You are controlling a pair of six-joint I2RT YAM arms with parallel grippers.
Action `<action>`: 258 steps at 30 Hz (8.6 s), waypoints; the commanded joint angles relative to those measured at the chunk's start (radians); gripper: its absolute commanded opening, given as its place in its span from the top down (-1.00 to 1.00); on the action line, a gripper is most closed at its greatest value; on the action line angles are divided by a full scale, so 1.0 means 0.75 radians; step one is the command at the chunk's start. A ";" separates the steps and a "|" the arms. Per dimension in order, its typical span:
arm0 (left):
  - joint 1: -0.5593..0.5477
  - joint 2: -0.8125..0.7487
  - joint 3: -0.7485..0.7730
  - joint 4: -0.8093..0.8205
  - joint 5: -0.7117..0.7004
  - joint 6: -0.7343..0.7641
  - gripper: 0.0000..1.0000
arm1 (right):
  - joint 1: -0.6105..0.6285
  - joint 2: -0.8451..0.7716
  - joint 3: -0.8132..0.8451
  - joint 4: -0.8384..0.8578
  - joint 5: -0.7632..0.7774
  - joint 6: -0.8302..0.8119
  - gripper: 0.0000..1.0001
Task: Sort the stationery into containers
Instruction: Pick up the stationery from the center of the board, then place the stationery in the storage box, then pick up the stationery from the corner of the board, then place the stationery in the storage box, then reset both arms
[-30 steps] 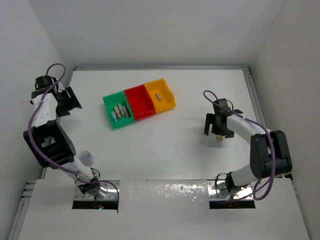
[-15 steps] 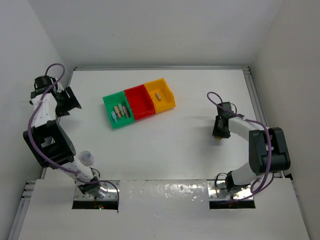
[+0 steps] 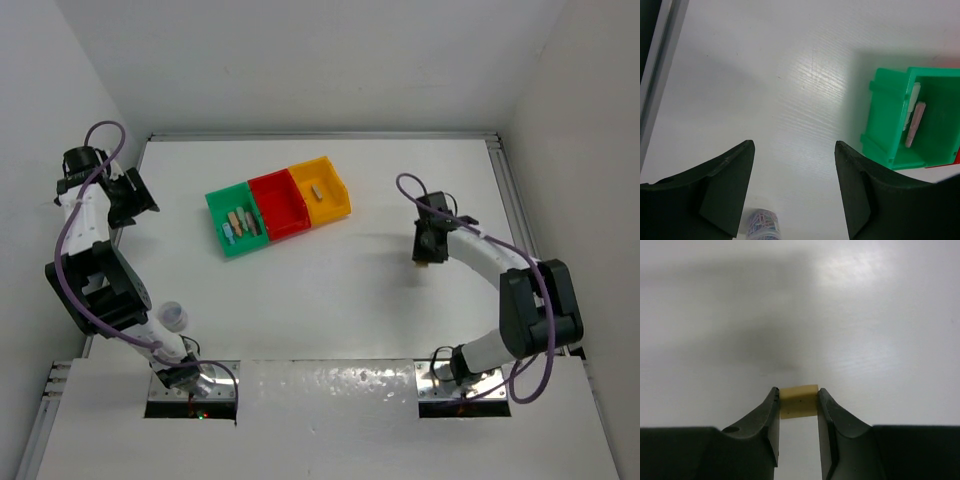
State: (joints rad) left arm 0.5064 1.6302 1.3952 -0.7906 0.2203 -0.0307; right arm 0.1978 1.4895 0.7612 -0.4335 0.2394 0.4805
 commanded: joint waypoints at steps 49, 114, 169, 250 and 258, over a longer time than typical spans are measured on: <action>0.133 0.009 0.062 0.009 0.048 0.100 -0.28 | 0.520 1.066 1.433 0.152 0.366 1.282 -0.14; -0.452 -0.525 -1.052 -0.083 -0.500 1.276 -0.99 | 0.430 0.021 0.605 0.061 0.270 0.057 -0.66; -1.236 0.886 1.083 -0.461 -0.461 0.857 1.00 | 0.358 -0.464 0.065 0.065 0.417 0.112 -0.68; -0.285 -0.237 -0.322 0.285 -0.639 0.194 -0.71 | -0.127 -0.362 0.100 -0.066 0.341 0.081 -0.98; -0.282 -0.239 -0.314 0.277 -0.617 0.186 -0.71 | -0.129 -0.370 0.104 -0.058 0.329 0.073 -0.98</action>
State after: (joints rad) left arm 0.2832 1.4902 1.1481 -0.6090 -0.2588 0.1219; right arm 0.1032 1.2377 0.8318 -0.5030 0.4881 0.5346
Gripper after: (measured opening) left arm 0.858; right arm 0.985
